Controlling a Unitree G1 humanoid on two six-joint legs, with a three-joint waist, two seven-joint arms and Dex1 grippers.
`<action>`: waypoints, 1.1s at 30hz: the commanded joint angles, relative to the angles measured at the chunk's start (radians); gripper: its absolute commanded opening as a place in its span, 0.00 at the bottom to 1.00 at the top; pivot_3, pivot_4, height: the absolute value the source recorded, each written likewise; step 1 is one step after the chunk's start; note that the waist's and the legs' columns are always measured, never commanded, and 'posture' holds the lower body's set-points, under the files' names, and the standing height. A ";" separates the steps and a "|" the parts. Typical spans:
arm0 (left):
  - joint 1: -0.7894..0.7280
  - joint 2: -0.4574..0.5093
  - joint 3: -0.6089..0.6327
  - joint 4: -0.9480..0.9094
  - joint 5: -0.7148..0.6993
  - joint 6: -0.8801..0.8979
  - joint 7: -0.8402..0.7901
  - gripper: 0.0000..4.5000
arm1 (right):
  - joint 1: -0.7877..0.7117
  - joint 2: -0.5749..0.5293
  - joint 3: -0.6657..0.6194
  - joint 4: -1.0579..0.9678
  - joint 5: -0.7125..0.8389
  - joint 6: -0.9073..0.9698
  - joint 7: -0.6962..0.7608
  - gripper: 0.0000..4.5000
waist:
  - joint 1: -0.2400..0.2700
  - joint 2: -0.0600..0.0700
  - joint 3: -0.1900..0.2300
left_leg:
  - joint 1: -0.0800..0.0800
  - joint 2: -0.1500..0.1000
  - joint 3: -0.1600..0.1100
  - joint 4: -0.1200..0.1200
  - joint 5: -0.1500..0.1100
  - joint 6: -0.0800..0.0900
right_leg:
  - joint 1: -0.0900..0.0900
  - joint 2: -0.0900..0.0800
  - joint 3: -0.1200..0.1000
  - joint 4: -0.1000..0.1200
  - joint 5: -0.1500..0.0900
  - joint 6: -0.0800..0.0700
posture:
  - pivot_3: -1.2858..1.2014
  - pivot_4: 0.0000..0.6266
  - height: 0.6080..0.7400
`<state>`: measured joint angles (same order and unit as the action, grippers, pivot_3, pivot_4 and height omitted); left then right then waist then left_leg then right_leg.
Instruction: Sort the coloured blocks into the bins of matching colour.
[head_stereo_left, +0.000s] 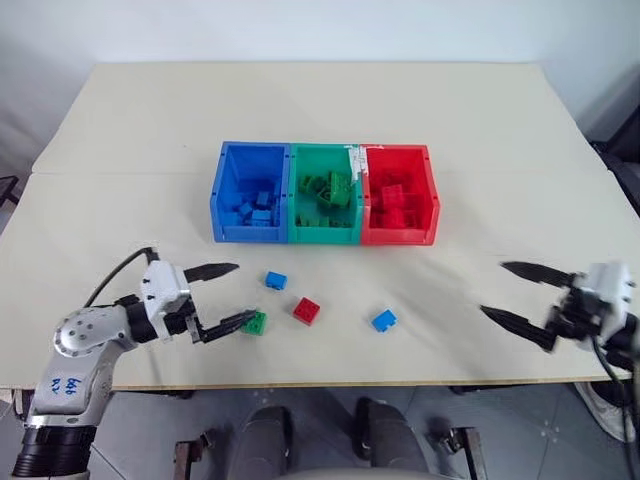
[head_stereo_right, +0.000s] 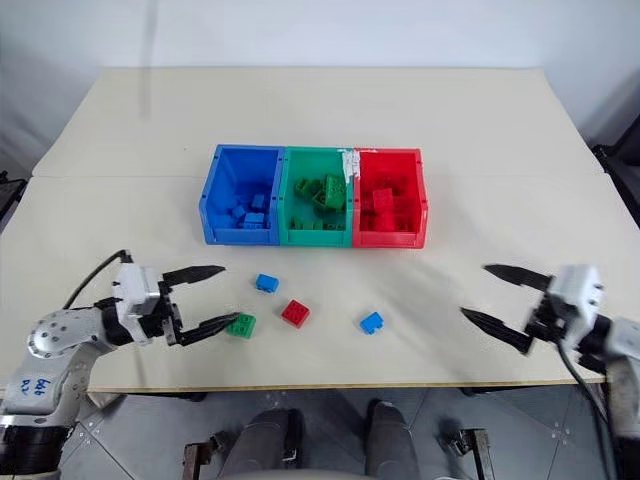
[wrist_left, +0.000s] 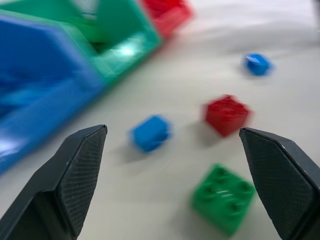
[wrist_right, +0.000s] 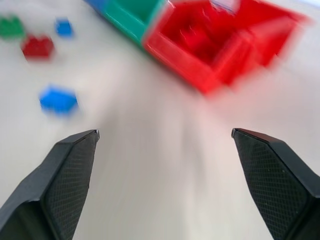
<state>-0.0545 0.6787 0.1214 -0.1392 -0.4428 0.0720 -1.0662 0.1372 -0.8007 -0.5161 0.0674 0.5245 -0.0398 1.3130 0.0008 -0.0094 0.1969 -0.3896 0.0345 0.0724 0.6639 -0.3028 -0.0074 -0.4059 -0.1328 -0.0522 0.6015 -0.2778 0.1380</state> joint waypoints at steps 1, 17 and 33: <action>-0.043 0.017 -0.031 0.012 0.012 -0.050 -0.072 1.00 | 0.052 -0.031 -0.062 0.054 -0.019 -0.109 0.060 0.99 | -0.007 0.000 0.000 | 0.001 0.001 0.001 0.000 0.000 0.000 | 0.000 0.000 0.000 0.000 0.000 0.000 | 0.52 0.24 1.00; 0.097 0.038 0.074 -0.011 0.012 -0.104 -0.048 1.00 | -0.452 0.000 0.483 0.032 -0.089 0.087 0.223 0.99 | -0.024 0.000 0.000 | 0.003 0.007 0.006 0.001 0.001 -0.003 | -0.005 0.002 0.002 0.008 0.001 -0.005 | 0.52 0.24 1.00; 0.265 0.019 0.143 -0.080 0.012 -0.134 0.040 1.00 | -0.750 0.124 0.861 0.383 -0.217 -0.147 0.301 0.80 | -0.029 0.000 0.000 | 0.002 0.007 0.009 0.001 -0.002 -0.003 | -0.006 0.000 0.000 0.007 0.001 -0.006 | 0.52 0.24 1.00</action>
<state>0.2014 0.7032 0.2379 -0.1867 -0.4235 -0.0560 -1.0380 -0.6058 -0.6853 0.3506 0.4423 0.3002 -0.1575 1.5490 -0.0279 -0.0093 0.1968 -0.3874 0.0414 0.0813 0.6653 -0.3052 -0.0109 -0.4119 -0.1323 -0.0526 0.6078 -0.2773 0.1322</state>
